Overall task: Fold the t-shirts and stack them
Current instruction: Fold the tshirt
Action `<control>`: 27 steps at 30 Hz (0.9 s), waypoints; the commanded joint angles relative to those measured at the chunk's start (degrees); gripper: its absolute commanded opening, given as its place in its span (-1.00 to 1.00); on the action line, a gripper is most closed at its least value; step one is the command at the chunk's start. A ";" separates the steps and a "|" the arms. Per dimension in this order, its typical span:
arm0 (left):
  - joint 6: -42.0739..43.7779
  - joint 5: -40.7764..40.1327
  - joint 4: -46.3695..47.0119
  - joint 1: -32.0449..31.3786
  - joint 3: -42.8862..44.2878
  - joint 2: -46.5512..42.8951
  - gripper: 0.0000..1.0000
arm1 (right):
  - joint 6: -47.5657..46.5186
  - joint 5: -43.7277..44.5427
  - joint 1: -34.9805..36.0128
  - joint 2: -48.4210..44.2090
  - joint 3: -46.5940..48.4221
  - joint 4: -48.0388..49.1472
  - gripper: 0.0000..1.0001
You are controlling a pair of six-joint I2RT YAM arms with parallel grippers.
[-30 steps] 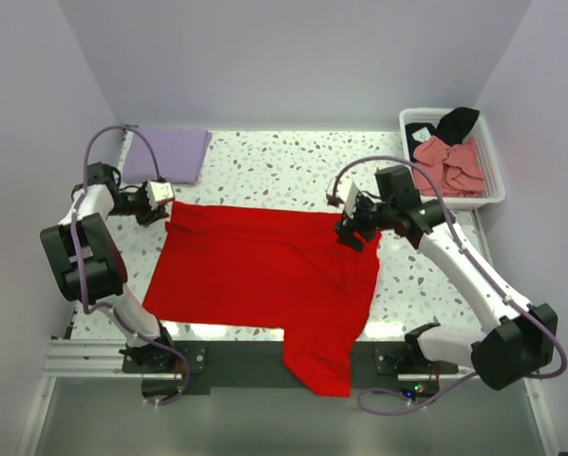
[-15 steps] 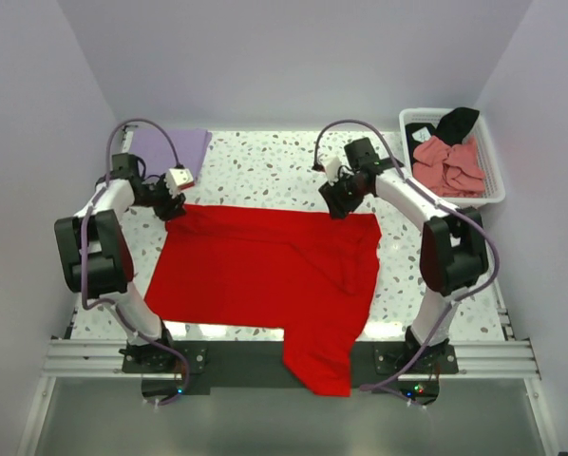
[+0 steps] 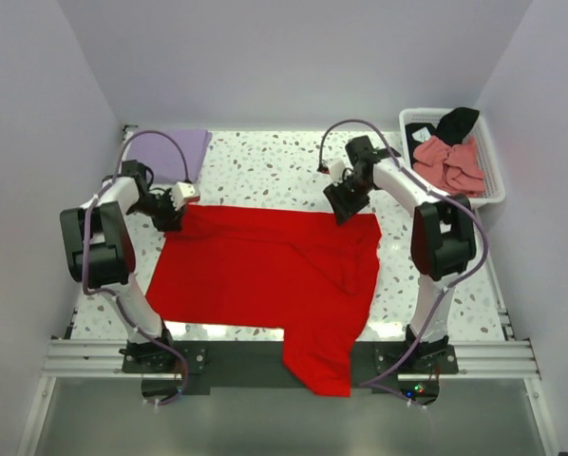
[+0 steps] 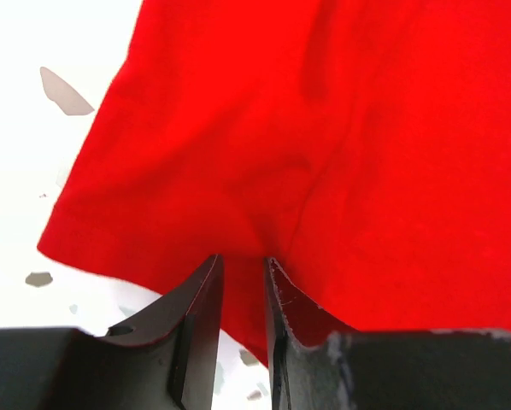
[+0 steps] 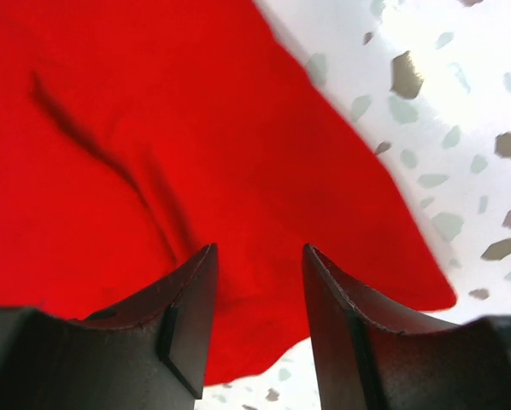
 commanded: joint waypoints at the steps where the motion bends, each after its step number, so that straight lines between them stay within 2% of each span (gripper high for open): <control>1: 4.60 0.64 -4.19 0.78 -1.03 -5.54 -0.39 | 1.06 -3.76 -0.18 -8.64 -0.61 -6.80 -0.03; 8: 5.66 3.28 -5.33 1.57 -1.21 -7.13 -0.24 | -0.17 -9.39 0.69 -11.74 -5.28 -10.32 -0.06; 14: 3.20 8.29 -2.08 1.31 -4.02 -11.17 -0.08 | 1.85 -7.38 2.89 -9.02 -6.34 -7.52 -0.01; 20: 1.62 8.30 0.21 0.69 -6.22 -11.87 -0.06 | 1.94 -6.75 4.47 -6.20 -6.34 -6.63 -0.11; 27: 0.65 8.12 1.79 0.34 -7.19 -11.87 -0.05 | 1.76 -4.56 5.70 -4.53 -7.75 -4.96 -0.13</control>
